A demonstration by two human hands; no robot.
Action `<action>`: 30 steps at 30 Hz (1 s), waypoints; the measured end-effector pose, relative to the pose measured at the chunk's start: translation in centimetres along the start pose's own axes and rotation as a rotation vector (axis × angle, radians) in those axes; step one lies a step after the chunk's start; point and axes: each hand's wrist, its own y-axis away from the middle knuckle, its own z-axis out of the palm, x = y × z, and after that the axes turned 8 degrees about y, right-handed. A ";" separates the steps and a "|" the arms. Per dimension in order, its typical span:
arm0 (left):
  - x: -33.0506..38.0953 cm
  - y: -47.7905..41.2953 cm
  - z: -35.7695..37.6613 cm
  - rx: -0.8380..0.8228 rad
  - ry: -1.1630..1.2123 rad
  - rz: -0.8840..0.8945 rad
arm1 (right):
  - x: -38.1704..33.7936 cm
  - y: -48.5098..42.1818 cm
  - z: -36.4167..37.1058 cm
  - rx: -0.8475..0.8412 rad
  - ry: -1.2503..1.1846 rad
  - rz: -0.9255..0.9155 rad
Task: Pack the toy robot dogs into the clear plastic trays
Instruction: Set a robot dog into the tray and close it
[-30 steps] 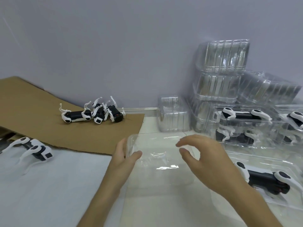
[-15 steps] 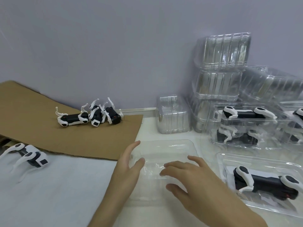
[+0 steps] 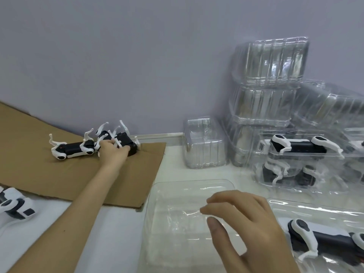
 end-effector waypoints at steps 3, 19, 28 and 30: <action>-0.7 -2.6 1.1 0.056 0.014 -0.111 | 0.1 0.2 0.2 0.057 0.022 -0.003; -1.7 7.5 2.7 -0.192 0.415 -0.116 | 0.1 0.5 -0.5 0.059 -0.226 0.159; 3.7 16.4 -1.4 -0.431 0.486 0.190 | 0.6 0.3 -1.8 0.052 -0.548 0.441; 3.9 18.4 -1.7 -0.517 0.571 0.174 | 0.6 0.0 -2.1 0.044 -0.628 0.485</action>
